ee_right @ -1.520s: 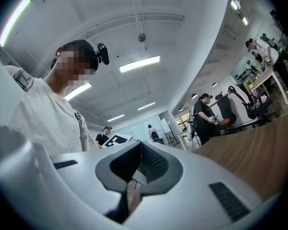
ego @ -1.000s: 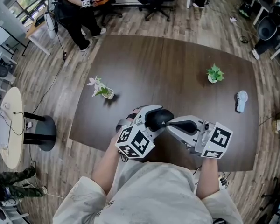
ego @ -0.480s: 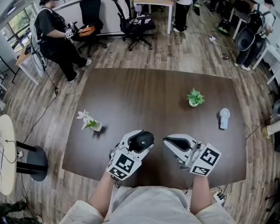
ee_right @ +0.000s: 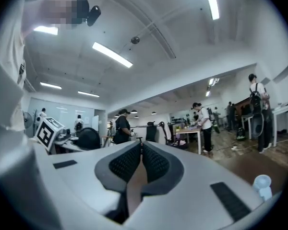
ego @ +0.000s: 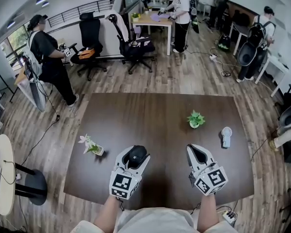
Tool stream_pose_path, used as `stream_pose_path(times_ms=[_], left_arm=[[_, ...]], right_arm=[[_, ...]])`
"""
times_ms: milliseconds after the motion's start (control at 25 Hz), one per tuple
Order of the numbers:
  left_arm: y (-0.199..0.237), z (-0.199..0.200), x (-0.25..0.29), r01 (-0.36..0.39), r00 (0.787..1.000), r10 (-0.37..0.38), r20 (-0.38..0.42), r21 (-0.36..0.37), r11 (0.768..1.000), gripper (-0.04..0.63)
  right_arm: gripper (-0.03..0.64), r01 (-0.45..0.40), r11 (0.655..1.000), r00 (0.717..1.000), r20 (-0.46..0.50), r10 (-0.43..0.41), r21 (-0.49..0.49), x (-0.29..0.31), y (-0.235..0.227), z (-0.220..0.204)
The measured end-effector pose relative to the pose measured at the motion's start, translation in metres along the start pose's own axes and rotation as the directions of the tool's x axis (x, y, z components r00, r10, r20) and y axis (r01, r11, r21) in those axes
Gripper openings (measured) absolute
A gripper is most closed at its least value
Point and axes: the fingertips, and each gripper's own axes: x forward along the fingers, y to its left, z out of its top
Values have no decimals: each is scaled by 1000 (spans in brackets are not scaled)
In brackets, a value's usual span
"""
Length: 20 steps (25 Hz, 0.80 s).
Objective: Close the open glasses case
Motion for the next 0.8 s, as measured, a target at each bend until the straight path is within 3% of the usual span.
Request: stream_pose_path(times_ms=[120, 240, 440, 520, 800], left_arm=[[18, 10, -6, -90, 995, 91, 49, -35, 995, 262], [35, 14, -14, -170, 981, 176, 85, -73, 983, 262], [62, 9, -28, -305, 945, 315, 90, -106, 946, 264], [66, 5, -29, -323, 940, 332, 75, -116, 939, 264], [65, 2, -31, -322, 940, 333, 72, -134, 937, 264]], right_arm=[[2, 143, 989, 990, -9, -143, -44, -6, -20, -2], [1, 275, 959, 961, 5, -275, -64, -16, -40, 0], [0, 507, 860, 862, 28, -506, -54, -43, -73, 3], [0, 528, 848, 849, 18, -528, -48, -47, -77, 0], [2, 503, 864, 864, 4, -503, -28, -46, -73, -4]])
